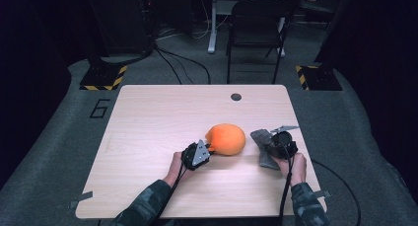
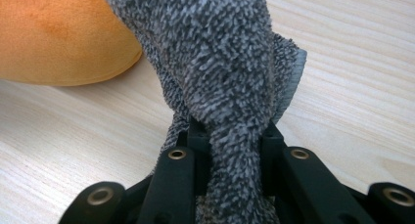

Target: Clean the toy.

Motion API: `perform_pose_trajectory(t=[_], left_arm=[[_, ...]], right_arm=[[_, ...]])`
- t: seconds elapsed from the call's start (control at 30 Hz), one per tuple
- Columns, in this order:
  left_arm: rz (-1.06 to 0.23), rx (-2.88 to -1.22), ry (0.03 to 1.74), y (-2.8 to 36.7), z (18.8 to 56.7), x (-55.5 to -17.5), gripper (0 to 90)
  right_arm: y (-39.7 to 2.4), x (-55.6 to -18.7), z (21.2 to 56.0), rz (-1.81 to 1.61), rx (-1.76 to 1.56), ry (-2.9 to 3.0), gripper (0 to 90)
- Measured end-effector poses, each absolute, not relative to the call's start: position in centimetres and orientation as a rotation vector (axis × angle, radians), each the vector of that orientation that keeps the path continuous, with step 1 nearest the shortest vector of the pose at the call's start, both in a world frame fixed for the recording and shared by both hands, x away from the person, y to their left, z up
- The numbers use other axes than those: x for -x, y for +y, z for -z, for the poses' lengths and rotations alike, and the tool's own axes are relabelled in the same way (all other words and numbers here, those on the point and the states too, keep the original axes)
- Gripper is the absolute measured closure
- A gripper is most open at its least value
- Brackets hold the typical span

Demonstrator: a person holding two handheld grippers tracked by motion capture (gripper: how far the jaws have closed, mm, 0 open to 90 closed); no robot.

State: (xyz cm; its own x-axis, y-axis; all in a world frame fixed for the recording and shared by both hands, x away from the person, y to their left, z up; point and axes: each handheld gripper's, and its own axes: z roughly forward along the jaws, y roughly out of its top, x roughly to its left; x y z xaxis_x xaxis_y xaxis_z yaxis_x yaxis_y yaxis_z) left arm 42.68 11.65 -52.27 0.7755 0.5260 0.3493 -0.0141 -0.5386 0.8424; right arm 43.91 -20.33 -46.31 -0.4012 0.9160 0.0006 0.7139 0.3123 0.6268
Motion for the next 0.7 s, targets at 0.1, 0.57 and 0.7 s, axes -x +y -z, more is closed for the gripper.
perform_pose_trajectory(t=[0.1,0.57,0.7], left_arm=[[-0.709,-2.023,0.408,11.8,51.9,-42.8,75.8],[-0.536,-1.907,0.52,11.5,48.1,-42.9,77.2],[-0.446,-1.85,0.595,12.1,46.3,-42.8,77.0]], right_arm=[[-20.3,-44.0,46.2,-0.79,-1.461,2.226,74.9],[-21.0,-44.0,45.9,-0.79,-1.475,2.21,74.8],[-21.1,-44.0,45.9,-0.786,-1.481,2.208,74.7]])
